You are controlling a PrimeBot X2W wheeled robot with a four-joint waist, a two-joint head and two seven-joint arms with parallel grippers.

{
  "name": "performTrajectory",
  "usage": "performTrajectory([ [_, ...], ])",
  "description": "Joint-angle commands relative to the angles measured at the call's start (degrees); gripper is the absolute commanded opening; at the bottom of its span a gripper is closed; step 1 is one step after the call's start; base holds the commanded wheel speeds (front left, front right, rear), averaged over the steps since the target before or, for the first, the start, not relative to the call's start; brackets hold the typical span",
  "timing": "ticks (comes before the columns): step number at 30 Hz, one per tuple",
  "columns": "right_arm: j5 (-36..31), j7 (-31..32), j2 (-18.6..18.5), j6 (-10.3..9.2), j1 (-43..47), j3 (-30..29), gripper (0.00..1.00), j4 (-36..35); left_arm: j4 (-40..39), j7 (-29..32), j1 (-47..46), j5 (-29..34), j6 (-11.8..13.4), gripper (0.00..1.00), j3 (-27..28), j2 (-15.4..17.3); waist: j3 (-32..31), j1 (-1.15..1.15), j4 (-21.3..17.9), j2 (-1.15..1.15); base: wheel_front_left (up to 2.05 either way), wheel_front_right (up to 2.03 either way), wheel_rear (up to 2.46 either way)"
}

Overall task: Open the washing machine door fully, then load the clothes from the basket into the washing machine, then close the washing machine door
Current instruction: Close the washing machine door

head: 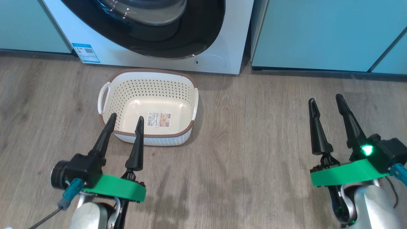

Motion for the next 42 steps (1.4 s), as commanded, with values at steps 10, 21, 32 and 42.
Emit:
performTrajectory([
  [10,0.23,-0.57,-0.14,0.41,-0.65,1.29,1.00,-1.48,-2.02,-0.54,-1.77,0.74,0.19,1.00,1.41,-0.05,0.23,0.00,-0.05,0.00,0.00,0.00,0.00],
  [21,-1.96,-0.52,-0.14,0.41,-2.00,1.85,0.00,-4.04,-3.17,-0.54,-3.43,0.69,0.40,1.00,-0.08,-0.06,4.09,0.00,1.49,0.00,0.00,0.00,0.00],
  [32,-10.60,4.00,-1.80,0.41,-16.98,12.93,0.00,-4.44,-4.32,-0.54,-8.77,-0.32,0.67,1.00,-2.92,-0.06,13.21,0.00,6.51,0.00,0.00,0.00,0.00],
  [42,-5.80,8.42,-13.95,0.41,-36.97,23.64,0.00,2.56,-5.22,-0.55,-12.23,-2.99,2.16,1.00,-6.14,-0.06,19.65,0.00,13.03,0.00,0.00,0.00,0.00],
])
